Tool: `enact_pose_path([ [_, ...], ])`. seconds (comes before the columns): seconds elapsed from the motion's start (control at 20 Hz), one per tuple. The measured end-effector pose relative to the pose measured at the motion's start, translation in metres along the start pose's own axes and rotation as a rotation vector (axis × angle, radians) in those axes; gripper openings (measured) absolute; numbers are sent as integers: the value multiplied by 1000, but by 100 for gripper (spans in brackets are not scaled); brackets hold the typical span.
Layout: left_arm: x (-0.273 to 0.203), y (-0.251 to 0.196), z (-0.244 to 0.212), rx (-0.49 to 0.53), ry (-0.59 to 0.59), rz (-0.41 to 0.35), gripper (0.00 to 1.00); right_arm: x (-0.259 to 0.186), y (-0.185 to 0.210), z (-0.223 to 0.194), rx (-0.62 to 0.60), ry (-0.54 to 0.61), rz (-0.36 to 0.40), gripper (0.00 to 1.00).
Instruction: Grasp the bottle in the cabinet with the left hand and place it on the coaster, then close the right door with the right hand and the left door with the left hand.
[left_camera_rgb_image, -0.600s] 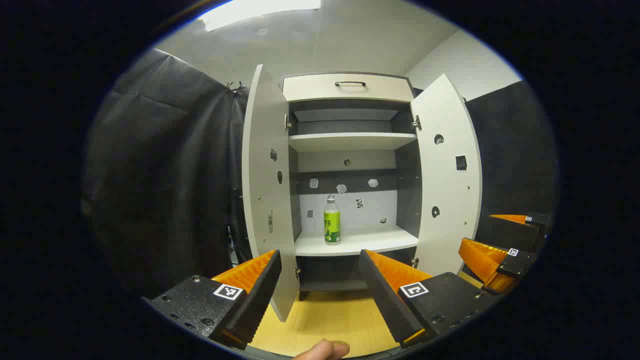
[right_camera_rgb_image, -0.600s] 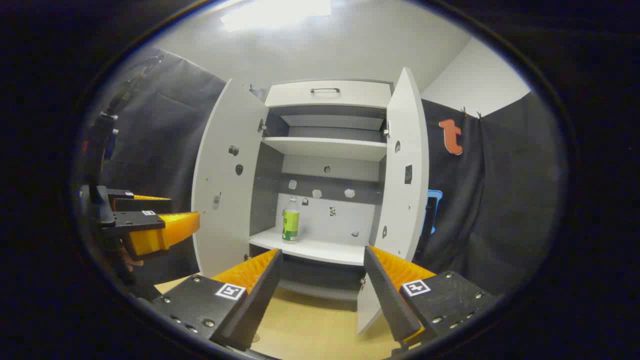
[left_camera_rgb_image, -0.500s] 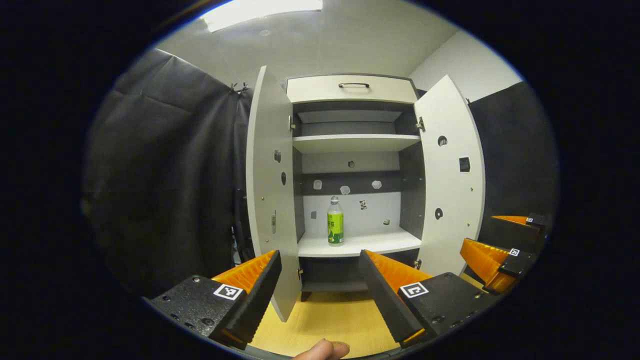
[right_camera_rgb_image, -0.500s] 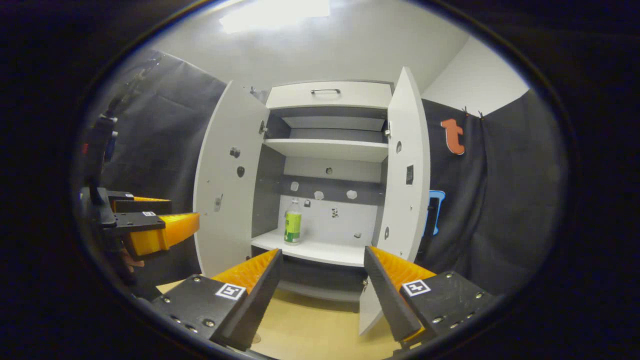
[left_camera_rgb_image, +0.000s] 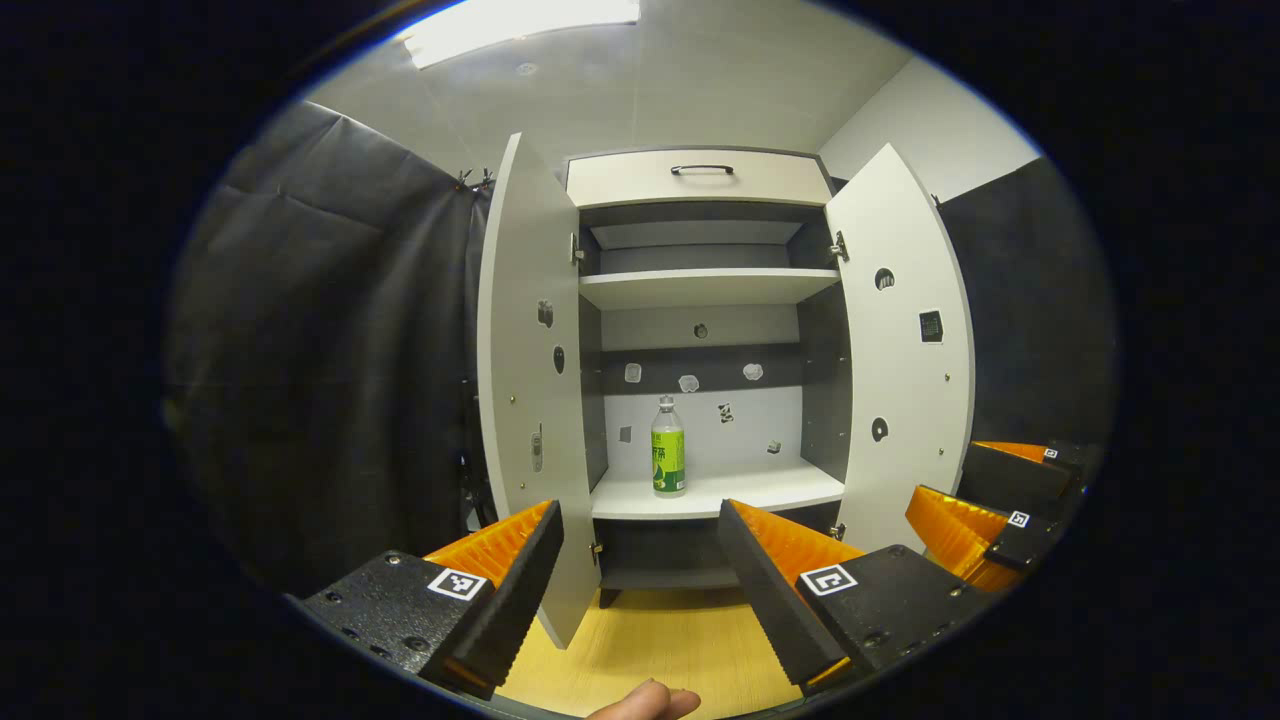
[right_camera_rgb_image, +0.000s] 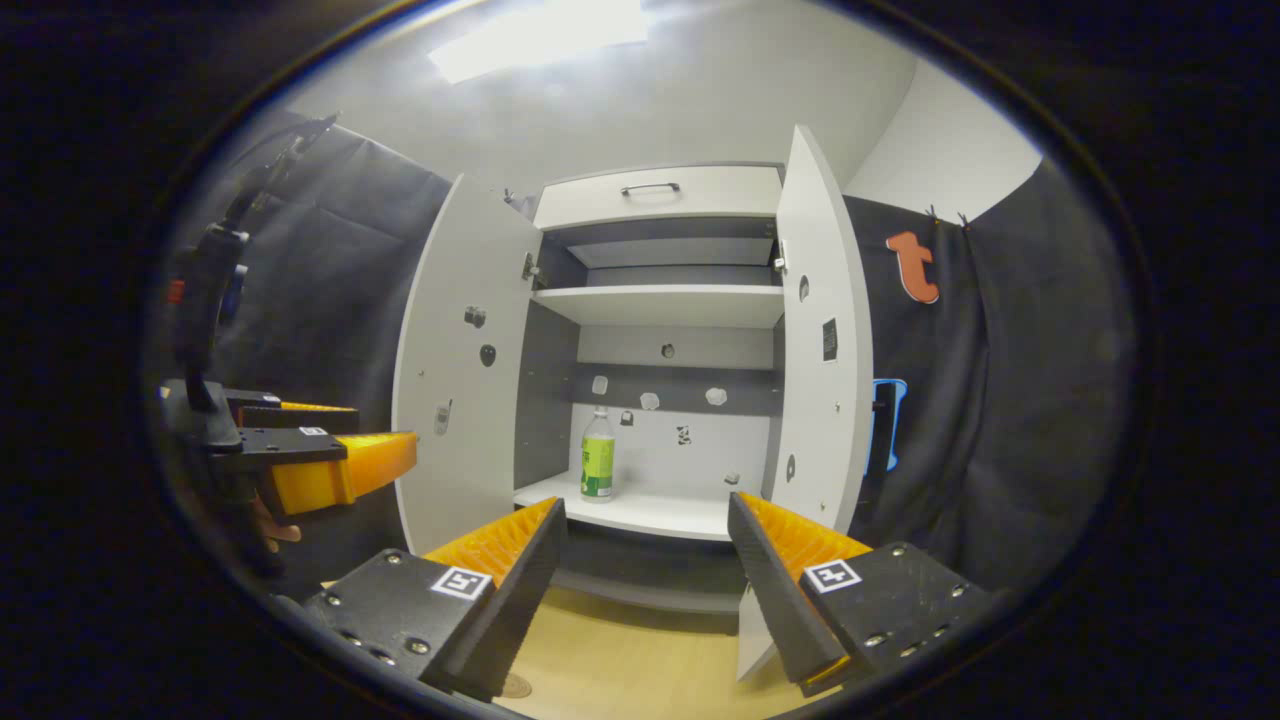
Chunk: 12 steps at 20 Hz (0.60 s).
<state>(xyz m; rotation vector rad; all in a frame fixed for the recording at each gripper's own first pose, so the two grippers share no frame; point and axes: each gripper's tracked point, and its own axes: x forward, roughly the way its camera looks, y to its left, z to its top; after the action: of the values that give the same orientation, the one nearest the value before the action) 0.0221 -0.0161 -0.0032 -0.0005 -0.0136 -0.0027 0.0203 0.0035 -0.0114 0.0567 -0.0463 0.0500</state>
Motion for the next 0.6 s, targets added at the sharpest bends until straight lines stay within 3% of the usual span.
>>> enact_pose_path([
  [0.6, 121, -18, -19, -25, 15, -80, 98, 56, -19, 7, 56, -11, -37, 98],
])
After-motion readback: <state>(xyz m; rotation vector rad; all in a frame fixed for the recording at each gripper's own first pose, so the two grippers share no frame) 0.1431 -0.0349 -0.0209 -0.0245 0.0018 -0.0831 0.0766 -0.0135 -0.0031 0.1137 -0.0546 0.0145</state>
